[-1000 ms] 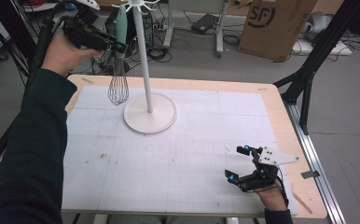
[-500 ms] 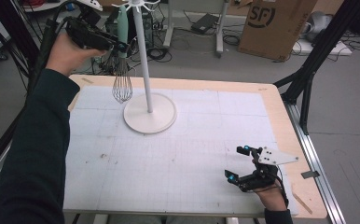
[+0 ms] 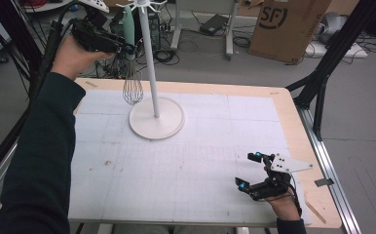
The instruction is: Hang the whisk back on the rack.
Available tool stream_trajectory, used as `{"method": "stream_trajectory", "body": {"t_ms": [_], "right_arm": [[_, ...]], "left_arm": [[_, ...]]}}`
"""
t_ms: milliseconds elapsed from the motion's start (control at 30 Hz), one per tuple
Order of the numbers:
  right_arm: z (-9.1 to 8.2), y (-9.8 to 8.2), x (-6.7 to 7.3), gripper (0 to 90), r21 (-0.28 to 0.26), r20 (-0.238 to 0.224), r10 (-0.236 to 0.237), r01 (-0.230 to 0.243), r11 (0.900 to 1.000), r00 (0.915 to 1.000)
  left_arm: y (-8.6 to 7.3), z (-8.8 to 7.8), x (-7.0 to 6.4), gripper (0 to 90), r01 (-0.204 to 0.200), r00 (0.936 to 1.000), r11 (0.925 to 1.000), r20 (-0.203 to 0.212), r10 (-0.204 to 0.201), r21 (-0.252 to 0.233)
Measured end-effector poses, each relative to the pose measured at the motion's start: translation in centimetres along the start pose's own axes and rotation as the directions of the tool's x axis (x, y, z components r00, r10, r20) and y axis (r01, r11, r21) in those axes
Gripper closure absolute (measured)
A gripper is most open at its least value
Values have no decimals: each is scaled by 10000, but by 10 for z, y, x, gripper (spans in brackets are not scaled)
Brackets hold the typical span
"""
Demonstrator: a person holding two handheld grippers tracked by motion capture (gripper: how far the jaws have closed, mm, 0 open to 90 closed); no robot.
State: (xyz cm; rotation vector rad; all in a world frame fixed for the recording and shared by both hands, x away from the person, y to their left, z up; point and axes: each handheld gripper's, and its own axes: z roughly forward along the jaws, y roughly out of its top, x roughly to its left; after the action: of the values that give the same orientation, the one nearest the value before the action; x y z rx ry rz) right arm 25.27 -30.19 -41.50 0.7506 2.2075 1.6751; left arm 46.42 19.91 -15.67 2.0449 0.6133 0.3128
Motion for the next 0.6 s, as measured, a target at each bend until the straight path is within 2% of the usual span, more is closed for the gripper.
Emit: {"method": "stream_trajectory", "body": {"t_ms": [133, 233, 400, 467, 533, 600], "right_arm": [[-1, 0, 0, 5, 9, -29, 33, -33, 10000, 10000], [-2, 0, 0, 5, -5, 23, 16, -16, 10000, 10000], [-4, 1, 0, 4, -111, 4, 122, -122, 9999, 9999], [-4, 2, -1, 5, -193, 7, 73, -72, 9998, 10000], [-4, 2, -1, 5, -204, 17, 26, -26, 9998, 10000], [-3, 3, 0, 5, -207, 9, 28, -28, 9998, 10000]], "left_arm": [[0, 2, -2, 590, -180, 9998, 9998, -85, 180, 37], [-2, 0, -4, 545, -215, 9997, 9996, -146, 213, -169], [-10, -5, -3, 462, -206, 9996, 9990, 164, 212, -407], [-14, -6, -6, 429, -344, 9992, 9978, 204, 356, -574], [-20, -8, -8, 374, -321, 9990, 9965, 300, 345, -769], [-25, -8, -10, 330, -351, 9990, 9968, 262, 371, -720]]}}
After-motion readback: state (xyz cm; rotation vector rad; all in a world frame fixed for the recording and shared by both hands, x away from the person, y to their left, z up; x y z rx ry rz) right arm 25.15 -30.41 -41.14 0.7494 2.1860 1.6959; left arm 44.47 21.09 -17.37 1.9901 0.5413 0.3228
